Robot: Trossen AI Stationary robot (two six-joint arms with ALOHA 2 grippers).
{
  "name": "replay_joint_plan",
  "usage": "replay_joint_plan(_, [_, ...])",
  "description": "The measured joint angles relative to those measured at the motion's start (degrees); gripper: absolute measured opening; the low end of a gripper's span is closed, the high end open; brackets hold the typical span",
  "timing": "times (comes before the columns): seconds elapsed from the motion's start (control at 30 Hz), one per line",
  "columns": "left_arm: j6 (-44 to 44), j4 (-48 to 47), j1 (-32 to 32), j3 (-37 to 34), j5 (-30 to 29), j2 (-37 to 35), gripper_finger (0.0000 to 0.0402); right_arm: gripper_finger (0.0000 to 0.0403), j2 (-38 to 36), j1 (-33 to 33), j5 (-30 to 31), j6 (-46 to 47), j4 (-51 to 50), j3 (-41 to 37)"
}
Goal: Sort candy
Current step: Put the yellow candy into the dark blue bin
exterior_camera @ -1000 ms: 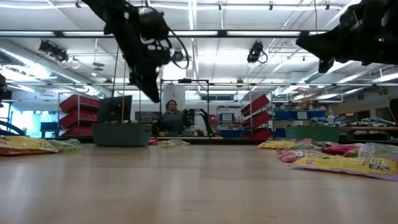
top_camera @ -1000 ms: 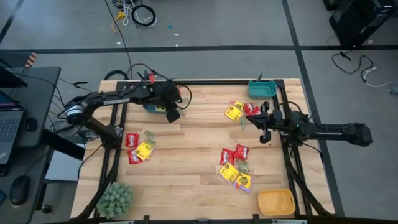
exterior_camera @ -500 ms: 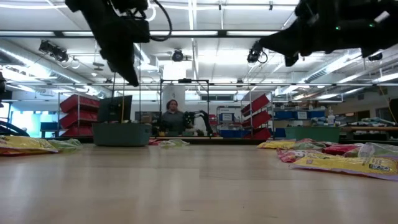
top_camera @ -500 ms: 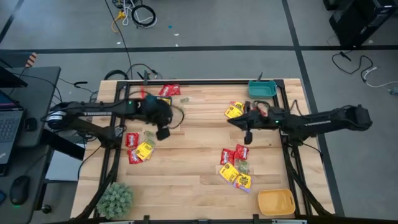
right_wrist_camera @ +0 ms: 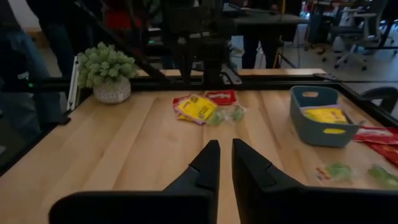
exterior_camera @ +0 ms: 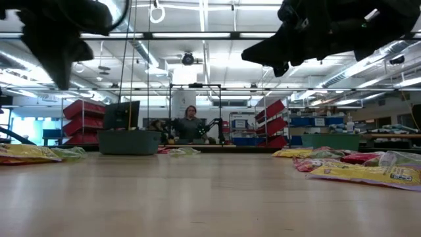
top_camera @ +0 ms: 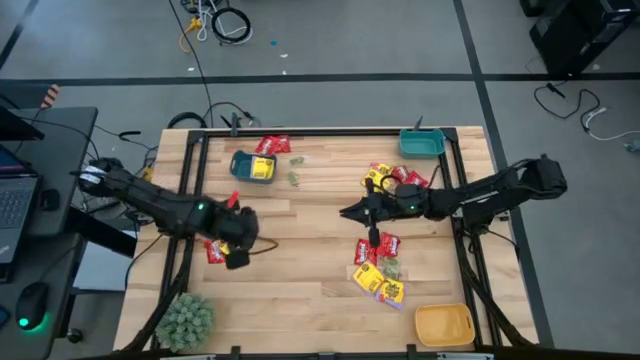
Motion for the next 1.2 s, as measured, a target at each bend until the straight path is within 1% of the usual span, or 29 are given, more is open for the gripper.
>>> replay_joint_plan(0.17, [-6.38,-1.53,-7.20,0.00,0.30,1.44,0.0008,0.0048,3.59,0.85,0.09,0.09,-0.04,2.95])
replay_joint_plan(0.27, [-8.93,-2.60,-10.95,0.00,0.32,3.53,0.0028,0.0056,4.95,1.27,0.15,0.06,-0.06,4.16])
replay_joint_plan(0.43, [-9.09,-2.38,-15.00,0.00,0.36,7.83,0.0070,0.0066,6.65,1.29,0.15,0.11,-0.02,5.45])
replay_joint_plan(0.6, [-10.45,-2.16,-16.45,0.00,0.30,12.47,0.0115,0.0072,6.96,1.27,0.15,0.08,0.30,5.46])
replay_joint_plan(0.7, [-11.17,-2.06,-16.54,-0.18,-0.17,14.54,0.0133,0.0074,6.94,1.27,0.16,0.04,0.32,5.46])
replay_joint_plan(0.8, [-12.05,-1.95,-16.88,-2.46,-2.62,14.34,0.0137,0.0074,6.94,1.27,0.16,0.04,0.36,5.46])
replay_joint_plan(0.9, [-13.70,-1.13,-16.89,-5.69,-2.65,12.77,0.0137,0.0074,6.94,1.27,0.15,0.04,0.28,5.46])
replay_joint_plan(1.03, [-14.75,5.16,-16.86,-10.56,0.16,10.66,0.0137,0.0077,6.94,1.27,0.17,0.14,0.05,5.46])
replay_joint_plan(1.2, [-14.79,6.76,-16.86,-14.30,0.14,10.49,0.0137,0.0080,6.94,1.27,0.15,1.07,0.00,5.46])
